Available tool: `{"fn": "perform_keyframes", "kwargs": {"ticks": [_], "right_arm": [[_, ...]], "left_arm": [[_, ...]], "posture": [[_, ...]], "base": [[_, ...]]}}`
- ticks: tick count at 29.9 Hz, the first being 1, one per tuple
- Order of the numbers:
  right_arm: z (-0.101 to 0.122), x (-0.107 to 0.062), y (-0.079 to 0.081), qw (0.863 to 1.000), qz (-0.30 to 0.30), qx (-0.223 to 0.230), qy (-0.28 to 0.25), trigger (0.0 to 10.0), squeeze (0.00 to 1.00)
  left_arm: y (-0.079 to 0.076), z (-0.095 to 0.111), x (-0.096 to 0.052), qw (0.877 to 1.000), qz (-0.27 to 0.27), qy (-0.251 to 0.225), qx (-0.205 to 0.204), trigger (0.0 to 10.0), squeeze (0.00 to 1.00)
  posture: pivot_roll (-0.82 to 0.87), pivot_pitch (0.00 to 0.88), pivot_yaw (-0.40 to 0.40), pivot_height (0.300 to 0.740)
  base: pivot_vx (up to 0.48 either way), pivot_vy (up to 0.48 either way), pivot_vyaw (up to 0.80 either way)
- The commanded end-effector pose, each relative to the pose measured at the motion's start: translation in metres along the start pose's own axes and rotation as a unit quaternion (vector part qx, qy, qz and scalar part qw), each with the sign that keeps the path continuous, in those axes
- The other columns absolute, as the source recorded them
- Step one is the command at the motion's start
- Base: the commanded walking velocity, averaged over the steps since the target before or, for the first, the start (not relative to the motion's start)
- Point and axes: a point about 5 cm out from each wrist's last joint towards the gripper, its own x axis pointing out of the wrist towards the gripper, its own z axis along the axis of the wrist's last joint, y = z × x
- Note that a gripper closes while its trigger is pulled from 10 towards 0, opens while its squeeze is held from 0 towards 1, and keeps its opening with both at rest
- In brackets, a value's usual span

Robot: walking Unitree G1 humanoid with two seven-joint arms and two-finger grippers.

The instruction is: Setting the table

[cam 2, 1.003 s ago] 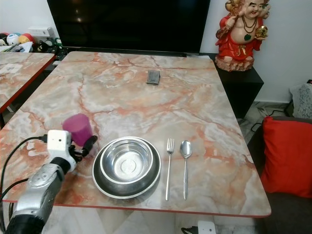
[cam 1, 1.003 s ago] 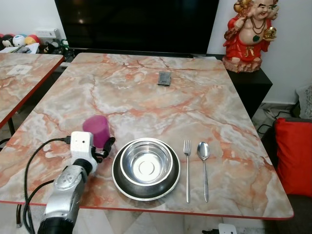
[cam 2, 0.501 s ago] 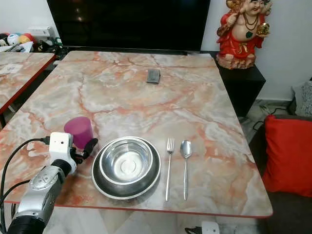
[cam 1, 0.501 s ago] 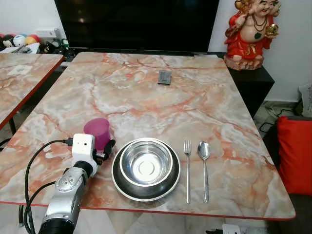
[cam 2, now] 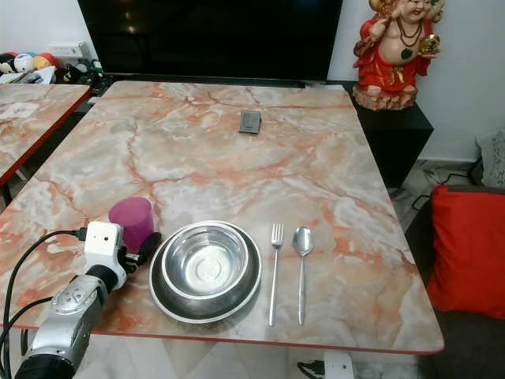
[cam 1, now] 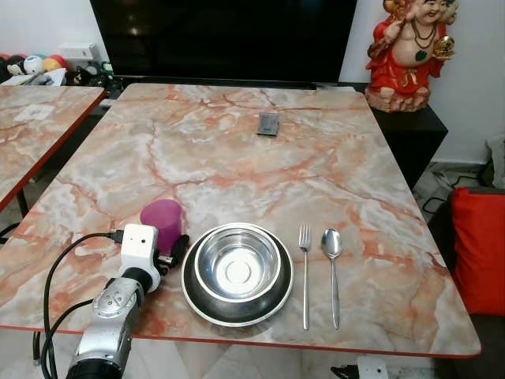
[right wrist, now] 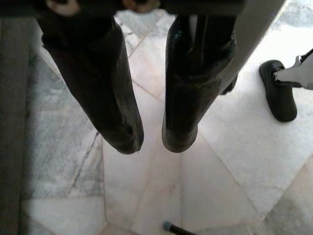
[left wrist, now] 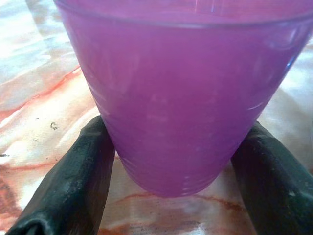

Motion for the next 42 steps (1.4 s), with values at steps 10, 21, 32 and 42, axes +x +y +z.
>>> {"fn": "perform_keyframes", "kwargs": {"ticks": [10,21,32,42], "right_arm": [[-0.0090,-0.0020,0.0044,1.000,0.002,0.000,0.009,10.0,0.00],[-0.0090,-0.0019,0.0032,1.000,0.002,-0.001,0.012,10.0,0.00],[-0.0100,-0.0020,0.0016,1.000,0.002,-0.003,0.014,10.0,0.00],[-0.0077,-0.0014,0.0036,1.000,0.004,-0.005,0.013,10.0,0.00]], "left_arm": [[-0.0013,-0.0091,-0.0033,1.000,-0.006,0.014,0.006,10.0,0.00],[-0.0014,-0.0112,-0.0047,1.000,-0.002,0.017,0.004,10.0,0.07],[-0.0017,-0.0122,-0.0058,1.000,-0.001,0.018,0.001,10.0,0.18],[-0.0021,-0.0146,-0.0079,1.000,0.000,0.022,0.000,10.0,0.20]], "posture": [[0.04,0.107,-0.006,0.740],[0.04,0.105,-0.008,0.740],[0.04,0.105,-0.008,0.740],[0.04,0.101,-0.012,0.740]], "base": [[0.000,0.000,0.00],[0.000,0.000,0.00],[0.000,0.000,0.00],[0.000,0.000,0.00]]}}
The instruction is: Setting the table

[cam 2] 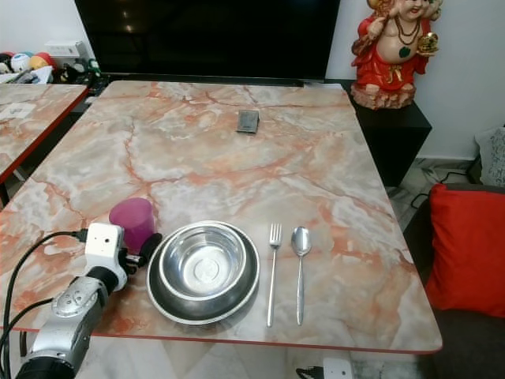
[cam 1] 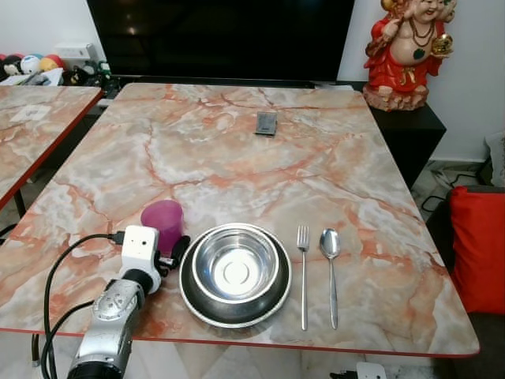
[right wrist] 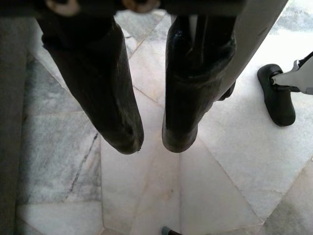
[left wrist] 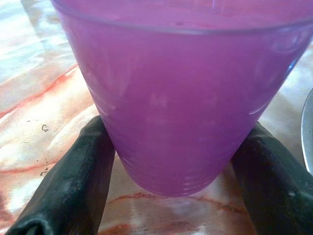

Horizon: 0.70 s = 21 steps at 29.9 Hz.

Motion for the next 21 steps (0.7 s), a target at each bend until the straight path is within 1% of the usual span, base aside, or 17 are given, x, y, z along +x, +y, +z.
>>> {"fn": "perform_keyframes", "kwargs": {"ticks": [1,13,14,15,21], "right_arm": [[-0.0051,-0.0008,0.0001,1.000,-0.001,-0.001,0.010,10.0,0.00],[-0.0047,-0.0007,-0.0020,1.000,-0.002,-0.002,0.012,10.0,0.00],[-0.0050,-0.0007,-0.0021,1.000,-0.002,-0.003,0.013,10.0,0.00],[-0.0053,-0.0008,-0.0023,1.000,-0.002,-0.002,0.013,10.0,0.00],[-0.0072,-0.0013,-0.0031,1.000,-0.002,-0.002,0.015,10.0,0.00]], "left_arm": [[-0.0004,-0.0128,-0.0057,1.000,0.003,0.025,-0.003,10.0,0.20],[0.0014,-0.0158,-0.0092,1.000,0.006,0.031,-0.003,10.0,0.20],[0.0013,-0.0158,-0.0092,0.999,0.006,0.031,-0.003,10.0,0.29],[0.0012,-0.0158,-0.0092,0.999,0.006,0.031,-0.003,10.0,0.42],[0.0009,-0.0163,-0.0093,0.999,0.005,0.032,-0.003,10.0,0.40]], "posture": [[0.04,0.101,-0.012,0.740],[0.04,0.101,-0.013,0.740],[0.04,0.101,-0.013,0.740],[0.04,0.101,-0.013,0.740],[0.04,0.104,-0.014,0.740]], "base": [[0.000,0.000,0.00],[0.000,0.000,0.00],[0.000,0.000,0.00],[0.000,0.000,0.00],[0.000,0.000,0.00]]}}
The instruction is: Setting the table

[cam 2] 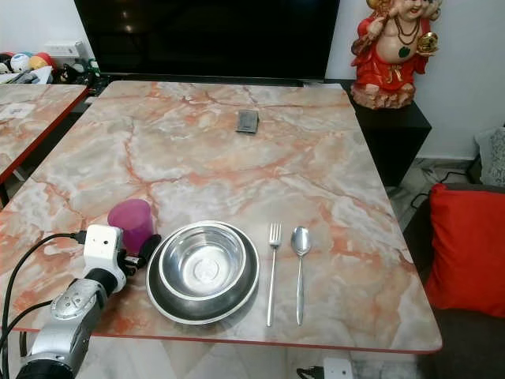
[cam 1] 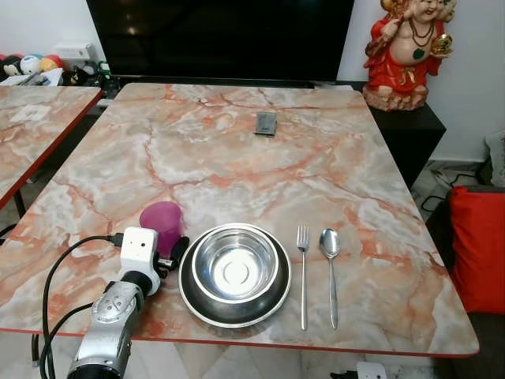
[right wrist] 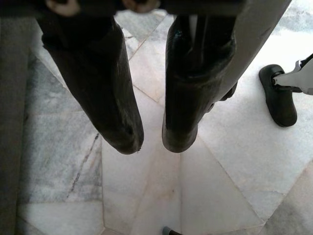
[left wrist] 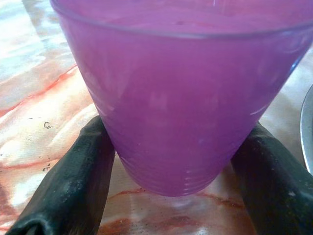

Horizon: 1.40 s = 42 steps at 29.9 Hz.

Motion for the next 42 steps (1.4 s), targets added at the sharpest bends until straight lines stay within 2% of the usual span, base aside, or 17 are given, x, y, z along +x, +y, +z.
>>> {"fn": "perform_keyframes", "kwargs": {"ticks": [1,10,13,18,19,20,21,22,23,34,35,36,42], "right_arm": [[-0.0075,-0.0013,-0.0013,1.000,-0.002,0.000,0.014,10.0,0.00],[-0.0077,-0.0014,0.0009,1.000,0.000,0.000,0.014,10.0,0.00],[-0.0075,-0.0014,0.0016,1.000,0.000,-0.001,0.013,10.0,0.00],[-0.0066,-0.0012,0.0008,1.000,-0.001,-0.003,0.011,10.0,0.00],[-0.0056,-0.0010,0.0007,1.000,0.000,-0.002,0.010,10.0,0.00],[-0.0052,-0.0009,0.0007,1.000,0.000,-0.003,0.010,10.0,0.00],[-0.0048,-0.0008,0.0007,1.000,0.000,-0.003,0.010,10.0,0.00],[-0.0047,-0.0008,0.0006,1.000,-0.001,-0.002,0.009,10.0,0.00],[-0.0046,-0.0008,0.0008,1.000,-0.001,-0.002,0.009,10.0,0.00],[-0.0060,-0.0011,0.0028,1.000,0.001,-0.002,0.010,10.0,0.00],[-0.0062,-0.0011,0.0029,1.000,0.001,-0.002,0.011,10.0,0.00],[-0.0065,-0.0011,0.0028,1.000,0.001,-0.002,0.011,10.0,0.00],[-0.0083,-0.0015,0.0015,1.000,0.001,-0.001,0.015,10.0,0.00]], "left_arm": [[0.0004,-0.0152,-0.0072,0.999,0.003,0.033,-0.004,10.0,0.40],[-0.0003,-0.0180,-0.0084,0.999,0.001,0.042,-0.002,10.0,0.40],[-0.0003,-0.0188,-0.0088,0.999,0.001,0.044,-0.001,10.0,0.35],[-0.0005,-0.0211,-0.0095,0.999,0.001,0.050,-0.005,10.0,0.40],[-0.0006,-0.0214,-0.0096,0.999,0.002,0.051,-0.006,10.0,0.45],[-0.0008,-0.0215,-0.0096,0.999,0.002,0.051,-0.006,10.0,0.45],[-0.0009,-0.0215,-0.0097,0.999,0.002,0.051,-0.006,10.0,0.77],[-0.0010,-0.0215,-0.0097,0.999,0.002,0.052,-0.006,10.0,0.77],[-0.0010,-0.0216,-0.0097,0.999,0.002,0.052,-0.006,10.0,0.96],[0.0003,-0.0235,-0.0110,0.998,0.004,0.059,-0.002,10.0,1.00],[0.0007,-0.0233,-0.0112,0.998,0.005,0.059,-0.002,10.0,0.73],[0.0014,-0.0229,-0.0115,0.998,0.006,0.058,-0.002,10.0,0.00],[0.0029,-0.0213,-0.0147,0.999,0.005,0.053,-0.005,10.0,0.00]], "posture": [[0.04,0.104,-0.014,0.740],[0.04,0.106,-0.014,0.740],[0.05,0.107,-0.014,0.740],[0.05,0.108,-0.014,0.740],[0.04,0.108,-0.015,0.740],[0.04,0.108,-0.016,0.740],[0.04,0.108,-0.016,0.740],[0.04,0.108,-0.016,0.740],[0.04,0.108,-0.016,0.740],[0.05,0.109,-0.015,0.740],[0.05,0.109,-0.015,0.740],[0.05,0.109,-0.015,0.740],[0.05,0.108,-0.014,0.740]], "base": [[0.000,0.000,0.00],[0.000,0.000,0.00],[0.000,0.000,0.00],[0.000,0.000,0.00],[0.000,0.000,0.00],[0.000,0.000,0.00],[0.000,0.000,0.00],[0.000,0.000,0.00],[0.000,0.000,0.00],[0.000,0.000,0.00],[0.000,0.000,0.00],[0.000,0.000,0.00],[0.000,0.000,0.00]]}}
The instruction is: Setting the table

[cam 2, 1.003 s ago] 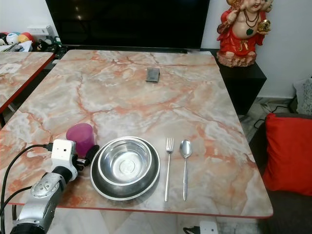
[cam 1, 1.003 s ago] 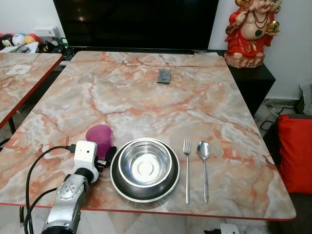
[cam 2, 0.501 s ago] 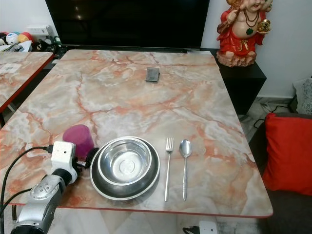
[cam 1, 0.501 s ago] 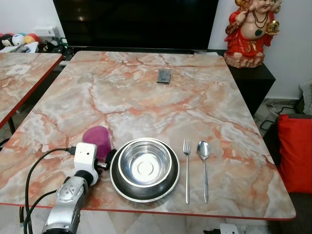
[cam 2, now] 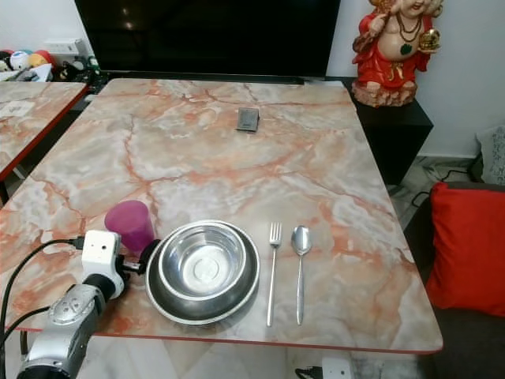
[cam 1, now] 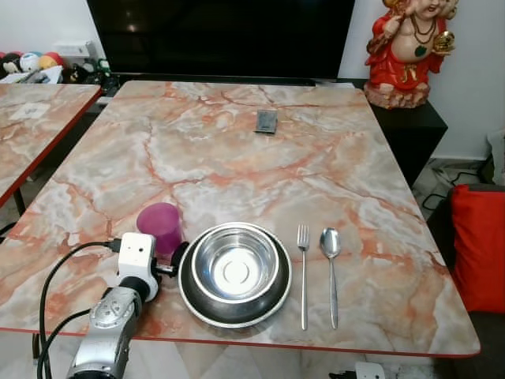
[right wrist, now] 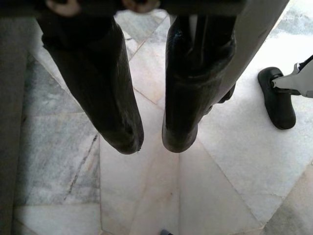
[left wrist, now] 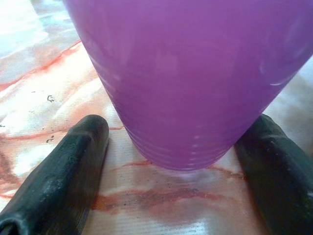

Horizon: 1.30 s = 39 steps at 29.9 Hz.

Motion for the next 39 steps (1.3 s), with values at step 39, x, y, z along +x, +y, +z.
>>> {"fn": "perform_keyframes", "kwargs": {"ticks": [39], "right_arm": [[-0.004,0.000,-0.002,1.000,0.005,-0.010,0.013,10.0,0.00]], "left_arm": [[0.023,0.006,-0.112,0.994,0.091,-0.048,-0.032,10.0,0.00]], "posture": [[0.09,0.103,-0.026,0.740]], "base": [[0.000,0.000,0.00]]}}
